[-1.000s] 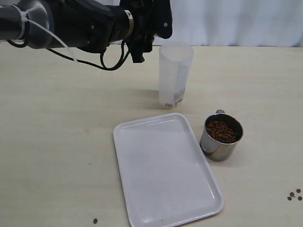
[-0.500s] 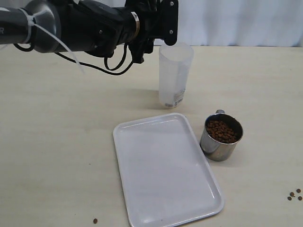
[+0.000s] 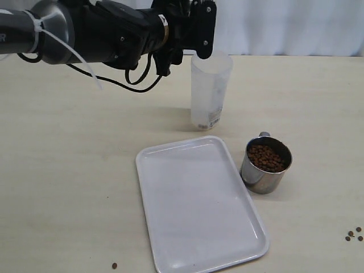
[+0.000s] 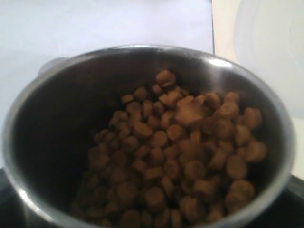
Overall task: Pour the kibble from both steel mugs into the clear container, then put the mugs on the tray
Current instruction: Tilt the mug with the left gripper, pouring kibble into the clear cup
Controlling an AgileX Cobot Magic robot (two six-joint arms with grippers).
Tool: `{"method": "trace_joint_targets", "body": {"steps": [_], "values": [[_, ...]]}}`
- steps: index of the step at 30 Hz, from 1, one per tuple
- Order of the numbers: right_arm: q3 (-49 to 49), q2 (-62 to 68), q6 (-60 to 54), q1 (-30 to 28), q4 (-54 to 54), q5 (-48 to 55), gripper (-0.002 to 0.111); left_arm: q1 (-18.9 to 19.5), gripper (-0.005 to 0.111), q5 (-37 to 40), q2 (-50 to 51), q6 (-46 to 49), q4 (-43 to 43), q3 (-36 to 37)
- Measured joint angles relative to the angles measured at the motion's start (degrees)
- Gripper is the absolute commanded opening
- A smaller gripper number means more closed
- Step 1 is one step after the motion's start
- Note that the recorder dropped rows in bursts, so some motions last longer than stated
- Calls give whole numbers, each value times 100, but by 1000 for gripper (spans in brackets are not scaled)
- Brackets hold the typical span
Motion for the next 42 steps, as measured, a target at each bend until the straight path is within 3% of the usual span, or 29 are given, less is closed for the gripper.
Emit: {"method": "trace_joint_targets", "body": {"steps": [42], "values": [[0, 0, 0, 0, 0, 0, 5, -175, 0, 250, 0, 268, 0, 0]]}}
